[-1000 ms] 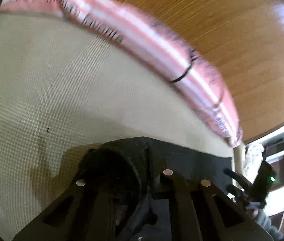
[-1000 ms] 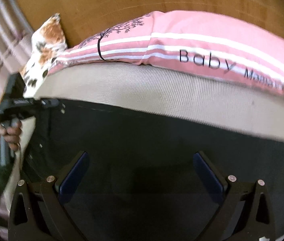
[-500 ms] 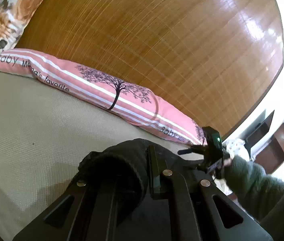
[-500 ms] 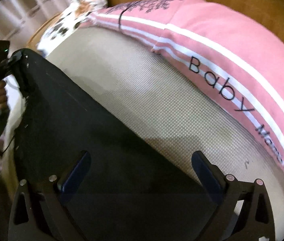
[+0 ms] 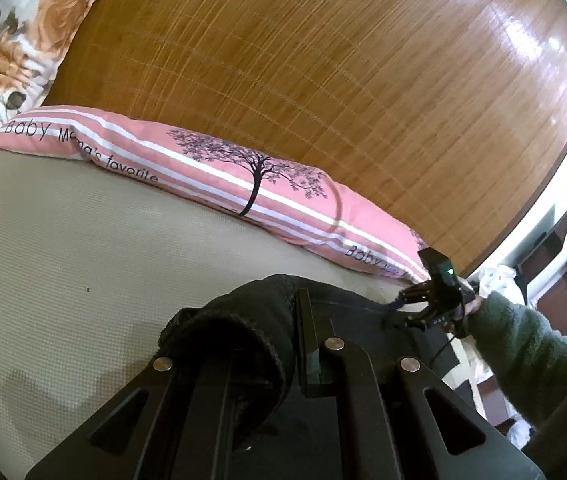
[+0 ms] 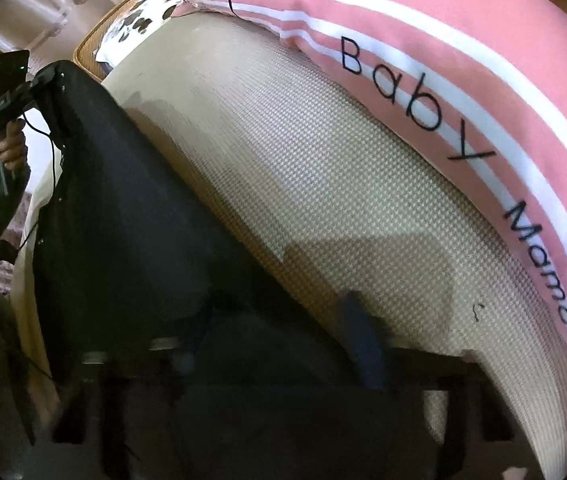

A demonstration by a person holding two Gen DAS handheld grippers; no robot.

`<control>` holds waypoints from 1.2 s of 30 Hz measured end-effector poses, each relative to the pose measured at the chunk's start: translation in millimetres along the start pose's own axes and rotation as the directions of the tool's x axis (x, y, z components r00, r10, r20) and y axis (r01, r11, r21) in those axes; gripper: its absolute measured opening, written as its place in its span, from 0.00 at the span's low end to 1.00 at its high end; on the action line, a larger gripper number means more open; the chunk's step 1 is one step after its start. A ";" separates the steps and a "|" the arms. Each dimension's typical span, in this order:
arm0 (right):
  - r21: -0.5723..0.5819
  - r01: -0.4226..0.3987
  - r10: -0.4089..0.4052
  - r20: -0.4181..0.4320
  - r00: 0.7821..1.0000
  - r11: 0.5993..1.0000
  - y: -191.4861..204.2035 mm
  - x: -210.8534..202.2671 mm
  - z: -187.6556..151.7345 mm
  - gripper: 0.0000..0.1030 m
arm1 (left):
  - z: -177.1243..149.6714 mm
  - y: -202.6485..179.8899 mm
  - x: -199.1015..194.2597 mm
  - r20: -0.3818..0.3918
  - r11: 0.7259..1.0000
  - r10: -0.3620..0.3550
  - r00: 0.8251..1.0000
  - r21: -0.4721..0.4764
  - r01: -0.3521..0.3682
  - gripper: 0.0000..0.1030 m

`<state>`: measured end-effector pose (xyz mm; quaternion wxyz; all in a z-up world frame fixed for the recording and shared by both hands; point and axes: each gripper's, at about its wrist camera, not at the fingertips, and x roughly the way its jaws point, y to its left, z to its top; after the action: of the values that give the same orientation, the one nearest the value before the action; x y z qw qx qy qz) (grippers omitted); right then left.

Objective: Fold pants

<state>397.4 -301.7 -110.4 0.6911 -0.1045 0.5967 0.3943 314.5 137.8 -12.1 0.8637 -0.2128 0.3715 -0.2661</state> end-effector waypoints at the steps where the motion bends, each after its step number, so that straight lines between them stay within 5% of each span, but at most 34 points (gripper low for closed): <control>1: 0.015 0.010 -0.010 0.004 1.000 1.000 -0.4 -1.1 -2.3 0.22 | -0.2 -0.7 2.0 -0.003 1.000 0.010 1.000 0.005 -0.010 0.08; 2: 0.025 0.033 -0.033 0.011 0.999 0.999 1.3 -3.2 -6.0 0.14 | -0.6 -1.7 3.5 -0.004 1.000 0.022 1.000 0.014 -0.022 0.08; 6: 0.036 0.154 -0.156 0.080 0.984 0.987 25.4 -18.5 -21.7 0.09 | -2.5 -7.6 5.6 0.011 0.994 0.082 0.997 0.068 -0.083 0.08; 12: 0.112 0.400 -0.416 0.212 0.885 0.909 98.5 -59.8 -58.5 0.08 | -16.9 -29.2 -16.6 0.056 0.966 0.128 0.990 0.221 -0.137 0.08; 16: 0.185 0.463 -0.497 0.245 0.833 0.867 145.3 -81.1 -89.1 0.07 | -30.9 -41.6 -42.0 0.062 0.959 0.097 0.993 0.261 -0.110 0.08; 20: 0.264 0.477 -0.537 0.245 0.808 0.838 192.2 -89.8 -135.5 0.07 | -63.7 -56.4 -75.6 0.033 0.945 0.082 0.996 0.313 -0.088 0.08; 25: 0.358 0.415 -0.508 0.221 0.833 0.837 233.3 -65.6 -189.6 0.07 | -120.2 -59.4 -105.3 -0.076 0.948 0.073 0.994 0.314 -0.046 0.08; 28: 0.387 0.403 -0.496 0.179 0.850 0.830 246.2 -36.0 -214.3 0.06 | -157.4 -59.7 -105.8 -0.175 0.932 0.123 0.977 0.360 -0.053 0.08; 32: 0.411 0.395 -0.483 0.134 0.865 0.821 250.4 -3.7 -235.7 0.06 | -200.0 -54.8 -90.4 -0.313 0.909 0.226 0.922 0.408 -0.085 0.12; 36: 0.376 0.475 -0.542 0.091 0.836 0.796 261.9 20.2 -239.0 0.11 | -217.7 -60.8 -85.4 -0.329 0.878 0.308 0.893 0.459 -0.134 0.16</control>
<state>44.1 -265.4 -106.9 0.8338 -0.1025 0.5345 0.0931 82.1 106.9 -70.5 0.8218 0.0825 0.4922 -0.2748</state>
